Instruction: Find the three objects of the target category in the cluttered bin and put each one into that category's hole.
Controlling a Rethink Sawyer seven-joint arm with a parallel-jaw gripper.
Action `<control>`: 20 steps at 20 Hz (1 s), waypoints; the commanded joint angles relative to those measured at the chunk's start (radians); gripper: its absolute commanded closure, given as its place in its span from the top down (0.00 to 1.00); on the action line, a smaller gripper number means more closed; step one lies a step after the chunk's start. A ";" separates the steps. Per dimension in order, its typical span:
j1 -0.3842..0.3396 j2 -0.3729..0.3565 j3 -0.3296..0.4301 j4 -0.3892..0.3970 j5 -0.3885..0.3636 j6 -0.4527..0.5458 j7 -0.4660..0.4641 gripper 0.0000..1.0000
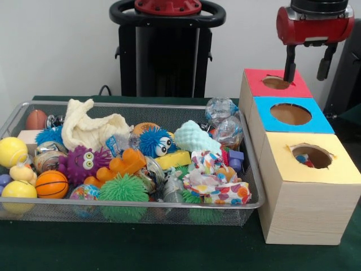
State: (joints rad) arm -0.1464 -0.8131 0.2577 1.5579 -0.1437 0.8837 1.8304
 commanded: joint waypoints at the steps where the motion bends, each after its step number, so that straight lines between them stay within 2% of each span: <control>1: -0.015 0.054 0.052 -0.042 0.010 0.084 0.003 1.00; 8: -0.038 0.088 0.086 -0.031 0.046 0.073 -0.027 1.00; 16: -0.059 0.124 0.087 -0.069 0.014 0.084 -0.059 1.00; 20: -0.093 0.151 0.131 -0.060 0.033 0.054 -0.099 1.00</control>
State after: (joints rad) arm -0.1874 -0.7300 0.3051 1.5095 -0.1260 0.8837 1.8304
